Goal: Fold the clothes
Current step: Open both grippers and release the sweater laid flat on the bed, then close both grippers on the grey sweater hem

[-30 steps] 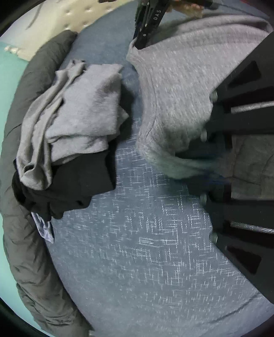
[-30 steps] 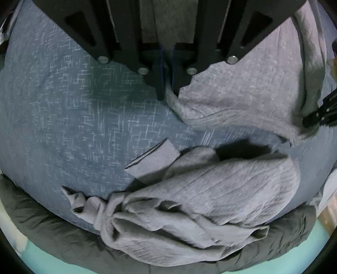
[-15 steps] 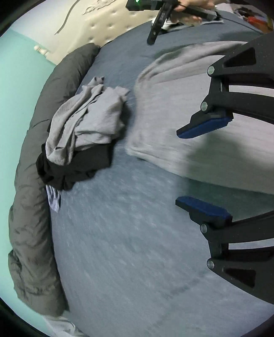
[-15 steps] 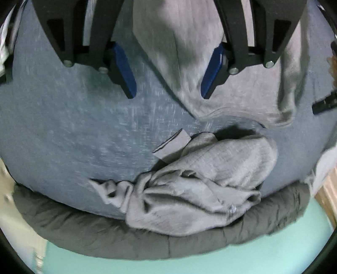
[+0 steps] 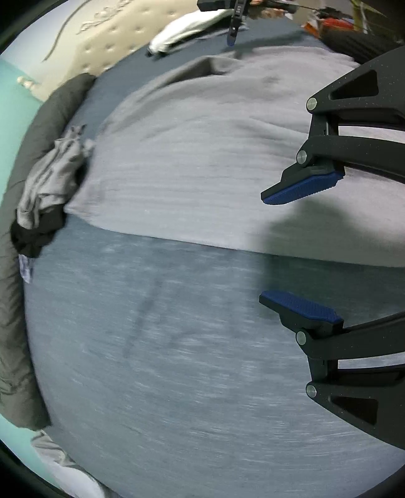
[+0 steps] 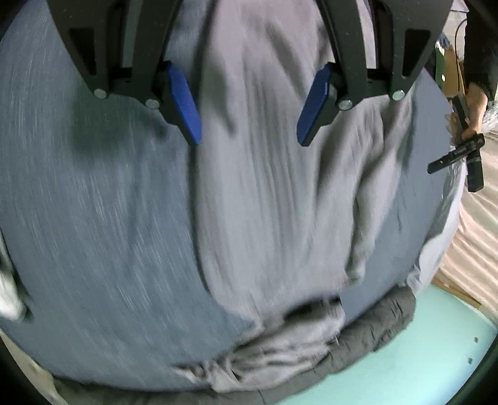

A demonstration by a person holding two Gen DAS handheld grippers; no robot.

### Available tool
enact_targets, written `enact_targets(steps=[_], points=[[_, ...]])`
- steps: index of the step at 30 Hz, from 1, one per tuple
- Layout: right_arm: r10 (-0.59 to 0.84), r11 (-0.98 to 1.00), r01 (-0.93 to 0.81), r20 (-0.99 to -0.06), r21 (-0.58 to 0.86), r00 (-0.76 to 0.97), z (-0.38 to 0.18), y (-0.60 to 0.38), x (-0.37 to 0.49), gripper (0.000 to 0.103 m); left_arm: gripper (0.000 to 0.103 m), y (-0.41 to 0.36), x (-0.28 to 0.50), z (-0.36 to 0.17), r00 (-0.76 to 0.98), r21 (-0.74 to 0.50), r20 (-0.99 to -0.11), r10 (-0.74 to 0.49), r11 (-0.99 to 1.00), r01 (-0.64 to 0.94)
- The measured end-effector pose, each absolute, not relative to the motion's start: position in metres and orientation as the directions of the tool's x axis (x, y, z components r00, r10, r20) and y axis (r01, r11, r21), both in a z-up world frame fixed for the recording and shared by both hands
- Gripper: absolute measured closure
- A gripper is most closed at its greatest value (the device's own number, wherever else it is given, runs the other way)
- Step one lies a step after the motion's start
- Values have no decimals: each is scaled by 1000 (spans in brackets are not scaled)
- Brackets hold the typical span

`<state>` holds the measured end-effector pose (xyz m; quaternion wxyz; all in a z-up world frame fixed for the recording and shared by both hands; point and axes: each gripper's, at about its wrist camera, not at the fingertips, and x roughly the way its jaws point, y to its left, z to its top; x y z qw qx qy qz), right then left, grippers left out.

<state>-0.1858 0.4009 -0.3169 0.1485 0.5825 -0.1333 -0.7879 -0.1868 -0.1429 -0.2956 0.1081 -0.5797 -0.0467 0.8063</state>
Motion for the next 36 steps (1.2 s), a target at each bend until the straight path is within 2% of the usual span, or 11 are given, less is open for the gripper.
enact_targets(steps=[10, 21, 24, 26, 27, 28, 29, 31, 33, 35, 36], points=[[-403, -913, -9, -904, 409, -145, -352, 409, -82, 39, 42, -164, -117, -317, -255, -202, -943, 214, -977, -72], [-403, -915, 5, -910, 404, -97, -363, 374, -59, 39, 42, -166, -85, -332, -217, -231, -946, 240, -971, -68], [-397, -917, 12, -913, 398, -89, -364, 367, -55, 51, 42, -167, -79, -342, -192, -239, -950, 247, -969, -64], [-391, -920, 18, -916, 391, -87, -365, 362, -54, 63, 42, -165, -75, -349, -176, -248, -950, 256, -966, -70], [-390, -921, 20, -917, 390, -89, -364, 360, -53, 67, 49, -164, -74, -352, -168, -255, -950, 263, -964, -70], [-388, -921, 23, -917, 388, -92, -363, 359, -51, 80, 54, -164, -73, -355, -161, -262, -949, 270, -963, -68], [-386, -923, 26, -917, 385, -98, -362, 358, -49, 87, 62, -164, -71, -358, -156, -263, -950, 271, -962, -67], [-382, -924, 28, -918, 381, -110, -360, 355, -48, 95, 72, -162, -69, -362, -149, -262, -951, 270, -962, -72], [-382, -924, 31, -916, 381, -126, -354, 357, -49, 99, 86, -161, -67, -362, -147, -268, -949, 278, -960, -80], [-382, -924, 30, -912, 382, -148, -346, 358, -50, 100, 88, -159, -65, -361, -150, -266, -949, 278, -960, -91], [-383, -923, 31, -910, 383, -158, -342, 358, -51, 100, 94, -159, -65, -360, -153, -263, -949, 275, -960, -96]])
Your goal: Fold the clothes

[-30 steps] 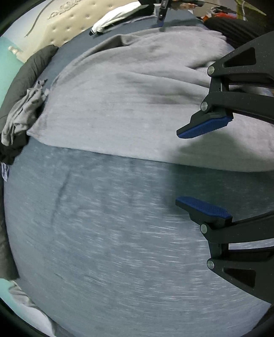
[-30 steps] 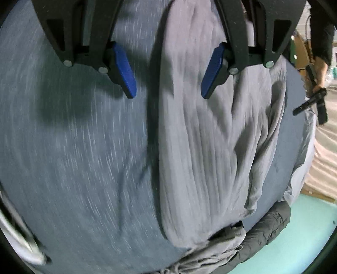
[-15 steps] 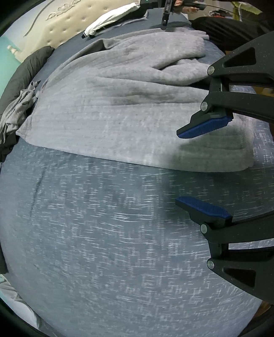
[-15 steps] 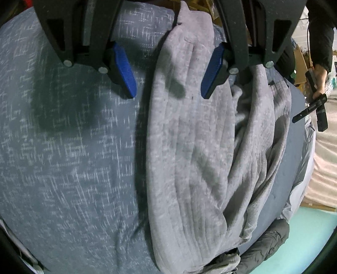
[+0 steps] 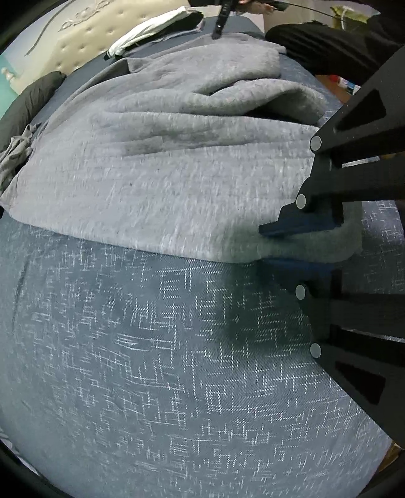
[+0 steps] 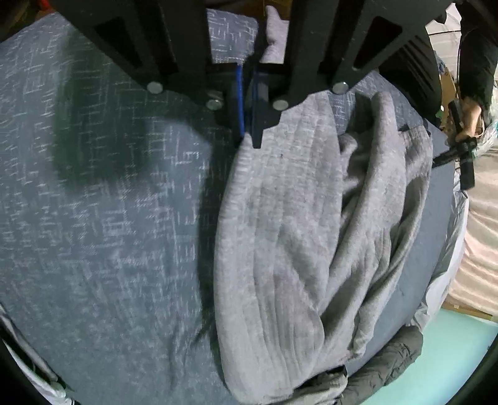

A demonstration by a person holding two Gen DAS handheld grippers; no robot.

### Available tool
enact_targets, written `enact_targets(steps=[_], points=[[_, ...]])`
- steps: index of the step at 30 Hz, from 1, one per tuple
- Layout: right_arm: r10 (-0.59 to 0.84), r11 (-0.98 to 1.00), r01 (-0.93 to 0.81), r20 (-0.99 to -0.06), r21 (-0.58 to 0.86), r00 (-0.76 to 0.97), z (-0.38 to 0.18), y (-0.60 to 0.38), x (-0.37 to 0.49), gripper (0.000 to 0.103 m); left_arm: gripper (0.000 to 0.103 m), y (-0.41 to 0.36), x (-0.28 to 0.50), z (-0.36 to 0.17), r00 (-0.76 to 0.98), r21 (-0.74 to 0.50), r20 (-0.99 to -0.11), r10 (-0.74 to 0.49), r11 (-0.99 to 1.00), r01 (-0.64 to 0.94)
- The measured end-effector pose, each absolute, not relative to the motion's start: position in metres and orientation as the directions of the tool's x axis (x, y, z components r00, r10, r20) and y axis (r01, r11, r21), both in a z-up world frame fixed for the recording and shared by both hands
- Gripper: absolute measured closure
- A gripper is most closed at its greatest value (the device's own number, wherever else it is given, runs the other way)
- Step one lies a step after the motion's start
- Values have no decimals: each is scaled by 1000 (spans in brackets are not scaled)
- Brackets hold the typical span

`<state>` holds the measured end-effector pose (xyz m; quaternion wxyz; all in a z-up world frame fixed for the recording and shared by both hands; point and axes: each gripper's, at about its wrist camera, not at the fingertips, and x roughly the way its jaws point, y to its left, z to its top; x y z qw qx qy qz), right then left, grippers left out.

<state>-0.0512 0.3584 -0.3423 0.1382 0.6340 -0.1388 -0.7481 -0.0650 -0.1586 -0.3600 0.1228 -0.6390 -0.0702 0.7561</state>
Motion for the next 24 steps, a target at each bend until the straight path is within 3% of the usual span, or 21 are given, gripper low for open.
enact_targets(steps=[2, 12, 24], points=[[-381, -924, 32, -907, 381, -178, -333, 360, -53, 100, 99, -159, -64, -354, -172, -257, -947, 272, -961, -102], [-322, -943, 19, -899, 332, -298, -276, 402, -54, 100, 100, -183, -67, -291, -312, -196, -924, 220, -975, -108], [-91, -983, -102, -891, 151, -445, -185, 543, -87, 100, 100, -262, -106, -201, -476, -26, -879, -4, -998, 56]])
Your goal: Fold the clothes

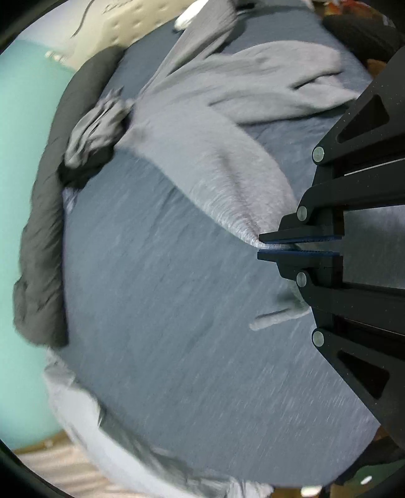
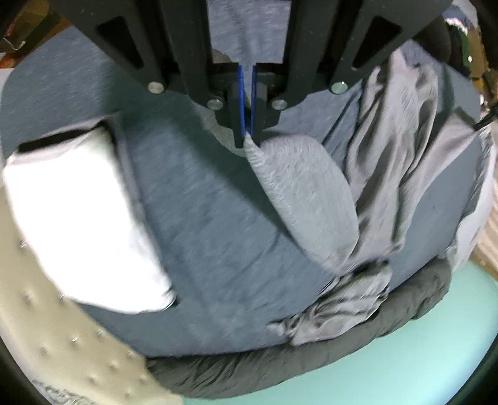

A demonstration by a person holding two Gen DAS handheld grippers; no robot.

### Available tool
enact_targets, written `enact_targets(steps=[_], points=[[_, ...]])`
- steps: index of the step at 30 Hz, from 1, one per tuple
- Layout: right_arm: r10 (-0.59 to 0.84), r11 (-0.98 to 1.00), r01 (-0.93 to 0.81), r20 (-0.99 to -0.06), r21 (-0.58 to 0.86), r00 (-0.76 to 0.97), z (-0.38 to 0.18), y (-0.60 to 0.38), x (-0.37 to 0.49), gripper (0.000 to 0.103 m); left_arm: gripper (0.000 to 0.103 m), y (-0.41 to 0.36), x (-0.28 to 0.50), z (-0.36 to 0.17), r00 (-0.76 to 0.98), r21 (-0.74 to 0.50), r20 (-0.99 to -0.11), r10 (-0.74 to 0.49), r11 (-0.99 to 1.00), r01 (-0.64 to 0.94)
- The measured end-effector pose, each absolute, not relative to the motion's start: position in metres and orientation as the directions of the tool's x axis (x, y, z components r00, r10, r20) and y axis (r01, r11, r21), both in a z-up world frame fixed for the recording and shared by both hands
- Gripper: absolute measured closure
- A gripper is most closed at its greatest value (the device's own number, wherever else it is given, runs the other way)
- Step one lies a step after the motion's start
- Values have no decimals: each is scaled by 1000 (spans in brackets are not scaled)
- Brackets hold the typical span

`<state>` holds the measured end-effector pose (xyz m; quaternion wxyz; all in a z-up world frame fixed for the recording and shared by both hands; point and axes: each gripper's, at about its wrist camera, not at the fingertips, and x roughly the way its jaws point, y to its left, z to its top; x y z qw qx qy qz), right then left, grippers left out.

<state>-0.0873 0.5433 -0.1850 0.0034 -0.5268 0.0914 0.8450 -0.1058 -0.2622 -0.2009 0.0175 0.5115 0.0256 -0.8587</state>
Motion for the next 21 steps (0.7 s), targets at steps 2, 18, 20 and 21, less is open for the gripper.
enact_targets(steps=[2, 18, 20, 21], points=[[-36, -985, -134, -891, 108, -452, -176, 556, -99, 100, 100, -277, -114, -187, -495, 12, -867, -58, -995, 95], [92, -970, -239, -826, 53, -556, -159, 578, -111, 75, 71, -280, -126, -197, -481, -30, -874, -67, -981, 192], [2, -976, -181, -836, 117, -549, -170, 563, -108, 74, 71, -248, -120, -214, -452, -99, -891, 38, -989, 112], [-52, -977, -148, -845, 153, -532, -180, 552, -107, 73, 71, -231, -117, -224, -433, -137, -897, 91, -988, 76]])
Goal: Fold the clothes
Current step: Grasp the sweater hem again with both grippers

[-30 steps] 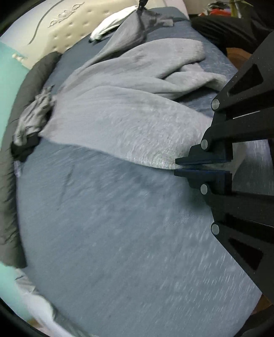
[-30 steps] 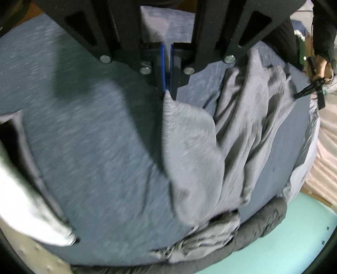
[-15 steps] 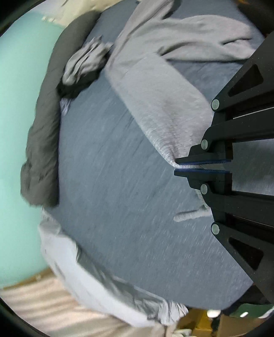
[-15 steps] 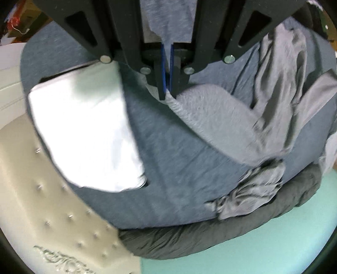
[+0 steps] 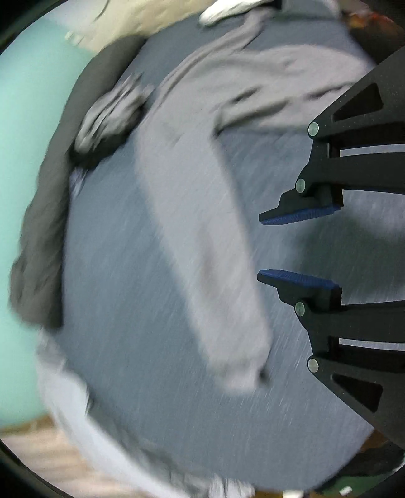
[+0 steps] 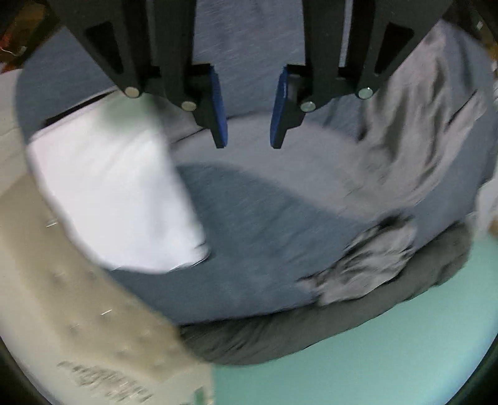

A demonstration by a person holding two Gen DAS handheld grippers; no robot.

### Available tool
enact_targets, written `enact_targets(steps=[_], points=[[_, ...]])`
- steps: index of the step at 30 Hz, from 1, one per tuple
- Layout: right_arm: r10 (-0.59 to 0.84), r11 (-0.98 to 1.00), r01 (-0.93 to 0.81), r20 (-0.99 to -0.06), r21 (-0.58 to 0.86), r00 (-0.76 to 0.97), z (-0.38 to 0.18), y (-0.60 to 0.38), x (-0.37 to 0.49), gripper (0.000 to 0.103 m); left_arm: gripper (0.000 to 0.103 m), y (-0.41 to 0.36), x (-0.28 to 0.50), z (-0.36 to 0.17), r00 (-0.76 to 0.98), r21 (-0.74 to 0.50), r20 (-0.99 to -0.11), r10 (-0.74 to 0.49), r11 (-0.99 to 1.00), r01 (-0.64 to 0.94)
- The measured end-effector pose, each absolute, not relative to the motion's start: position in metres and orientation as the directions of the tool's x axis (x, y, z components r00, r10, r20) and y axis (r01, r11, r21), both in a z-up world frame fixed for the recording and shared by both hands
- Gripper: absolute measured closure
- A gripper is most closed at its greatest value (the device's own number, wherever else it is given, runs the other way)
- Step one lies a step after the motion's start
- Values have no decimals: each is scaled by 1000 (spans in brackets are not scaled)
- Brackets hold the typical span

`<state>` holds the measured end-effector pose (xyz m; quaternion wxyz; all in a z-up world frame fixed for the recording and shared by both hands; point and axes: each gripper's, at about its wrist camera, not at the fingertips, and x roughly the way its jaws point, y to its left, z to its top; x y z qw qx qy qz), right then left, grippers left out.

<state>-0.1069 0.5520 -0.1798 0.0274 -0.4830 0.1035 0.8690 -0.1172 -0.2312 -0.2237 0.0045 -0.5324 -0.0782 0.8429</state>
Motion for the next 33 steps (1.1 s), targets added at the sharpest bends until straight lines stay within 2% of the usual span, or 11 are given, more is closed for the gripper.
enact_targets(steps=[4, 8, 17, 26, 27, 28, 29, 30, 32, 33], points=[[-216, -963, -56, -876, 265, -431, -227, 504, -97, 69, 71, -167, -104, -261, -342, -274, -902, 265, -961, -22], [-293, -952, -1, -911, 306, -290, -274, 450, -81, 68, 71, -108, -87, -294, -249, -305, -913, 324, -946, -113], [-397, -908, 188, -912, 374, -103, -337, 338, -42, 68, 70, -49, -65, -340, -143, -331, -923, 357, -927, -175], [-409, -896, 217, -910, 386, -69, -359, 296, -33, 69, 71, -39, -55, -360, -128, -368, -913, 387, -917, -152], [-408, -896, 217, -911, 387, -62, -362, 294, -32, 71, 74, -39, -55, -362, -127, -370, -912, 389, -917, -151], [-414, -894, 212, -909, 394, -57, -364, 293, -32, 78, 79, -38, -54, -361, -129, -370, -912, 390, -916, -157], [-419, -893, 208, -906, 400, -55, -367, 291, -32, 86, 87, -37, -53, -361, -131, -369, -911, 391, -915, -162], [-424, -891, 204, -904, 405, -59, -368, 289, -33, 89, 91, -36, -53, -360, -133, -369, -911, 391, -914, -167], [-438, -886, 202, -896, 417, -76, -366, 290, -31, 99, 97, -35, -51, -355, -145, -364, -909, 391, -914, -182], [-444, -884, 202, -892, 421, -86, -363, 291, -30, 99, 99, -35, -50, -352, -154, -360, -908, 390, -913, -191]])
